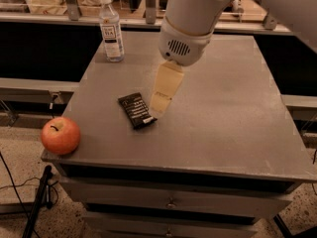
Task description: Pick rxbar chocolate
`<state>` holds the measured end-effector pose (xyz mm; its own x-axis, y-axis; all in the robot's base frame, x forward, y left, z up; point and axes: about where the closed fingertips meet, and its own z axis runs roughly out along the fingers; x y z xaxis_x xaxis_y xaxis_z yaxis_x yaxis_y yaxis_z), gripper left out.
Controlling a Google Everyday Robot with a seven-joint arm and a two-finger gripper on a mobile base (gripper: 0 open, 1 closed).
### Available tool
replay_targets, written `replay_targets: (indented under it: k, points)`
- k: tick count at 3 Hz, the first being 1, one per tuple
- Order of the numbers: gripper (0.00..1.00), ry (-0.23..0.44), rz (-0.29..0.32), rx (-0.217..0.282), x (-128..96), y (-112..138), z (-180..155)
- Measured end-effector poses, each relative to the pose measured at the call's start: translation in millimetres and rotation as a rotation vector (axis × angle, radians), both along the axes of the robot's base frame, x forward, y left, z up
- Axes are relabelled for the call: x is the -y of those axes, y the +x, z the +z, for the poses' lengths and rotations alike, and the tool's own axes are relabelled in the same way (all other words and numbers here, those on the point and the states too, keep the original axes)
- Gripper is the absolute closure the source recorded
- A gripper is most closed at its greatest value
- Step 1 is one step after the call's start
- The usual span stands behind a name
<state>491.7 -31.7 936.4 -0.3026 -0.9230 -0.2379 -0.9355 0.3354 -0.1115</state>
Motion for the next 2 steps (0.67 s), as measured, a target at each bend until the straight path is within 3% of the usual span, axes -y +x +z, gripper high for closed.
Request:
replay_targets:
  k: [1, 2]
  points:
    - [0.00, -0.025, -0.111, -0.060, -0.2, 8.6, -37.8]
    - [0.00, -0.049, -0.184, -0.094, -4.8, 22.0, -71.5]
